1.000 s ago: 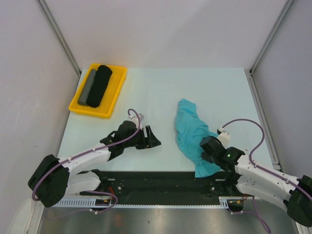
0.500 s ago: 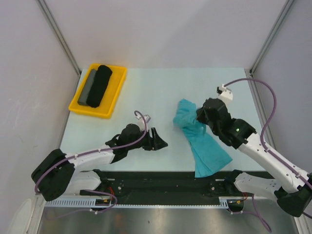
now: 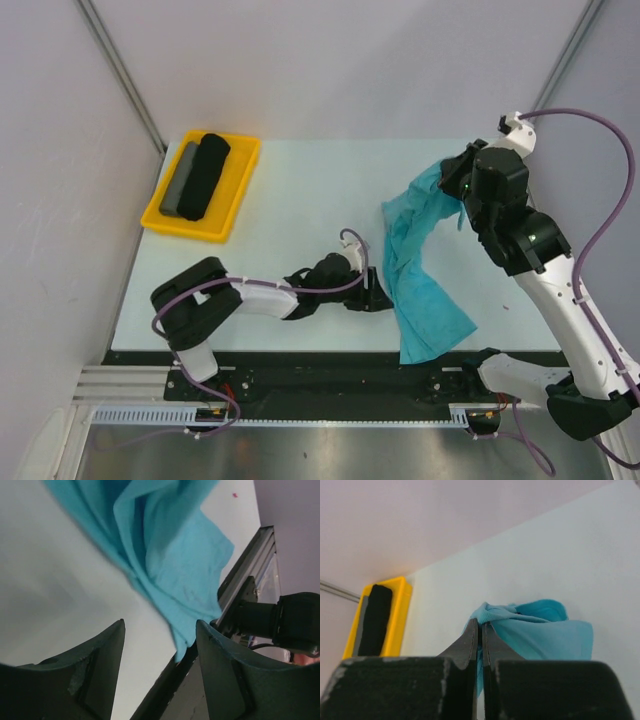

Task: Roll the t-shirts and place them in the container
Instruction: Flatten out the T-shirt at the center of the board.

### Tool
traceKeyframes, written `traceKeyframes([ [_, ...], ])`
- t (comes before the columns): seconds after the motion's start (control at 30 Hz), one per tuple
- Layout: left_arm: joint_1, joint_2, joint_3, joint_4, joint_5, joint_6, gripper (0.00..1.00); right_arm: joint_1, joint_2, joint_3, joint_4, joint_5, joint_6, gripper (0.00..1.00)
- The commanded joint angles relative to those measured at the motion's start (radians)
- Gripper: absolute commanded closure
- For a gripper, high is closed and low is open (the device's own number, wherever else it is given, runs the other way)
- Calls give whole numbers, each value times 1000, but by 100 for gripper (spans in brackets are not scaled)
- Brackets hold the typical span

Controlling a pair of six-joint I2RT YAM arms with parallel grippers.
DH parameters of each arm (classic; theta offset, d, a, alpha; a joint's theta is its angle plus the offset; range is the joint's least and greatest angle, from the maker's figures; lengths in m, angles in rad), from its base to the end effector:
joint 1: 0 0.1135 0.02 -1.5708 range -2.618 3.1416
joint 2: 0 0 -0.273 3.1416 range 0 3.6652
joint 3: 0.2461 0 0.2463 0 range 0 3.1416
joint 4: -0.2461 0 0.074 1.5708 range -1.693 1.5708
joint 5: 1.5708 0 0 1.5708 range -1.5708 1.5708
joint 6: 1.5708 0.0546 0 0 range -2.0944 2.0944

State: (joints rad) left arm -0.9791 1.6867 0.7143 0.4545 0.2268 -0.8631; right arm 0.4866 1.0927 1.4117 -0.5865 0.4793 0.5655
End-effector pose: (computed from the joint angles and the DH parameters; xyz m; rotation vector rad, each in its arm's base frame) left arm 0.1829 -0.2942 0.1581 0.2941 2.3576 -1.2604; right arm 0.2067 0.0809 0.4554 0.4034 1.7729 0.3069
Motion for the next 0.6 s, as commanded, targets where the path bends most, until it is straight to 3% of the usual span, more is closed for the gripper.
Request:
traceKeyframes([
  [0.0,-64,86,132,98,-21,-48,38,-2,27,140,24,41,-67,100],
  [0.3,-119,195,275,-25,-130,-45,45,-2,81,283,-15,58,-104,100],
  [0.57,-145,121,246,-135,-225,27,53,-3,98,363,-44,81,-134,100],
])
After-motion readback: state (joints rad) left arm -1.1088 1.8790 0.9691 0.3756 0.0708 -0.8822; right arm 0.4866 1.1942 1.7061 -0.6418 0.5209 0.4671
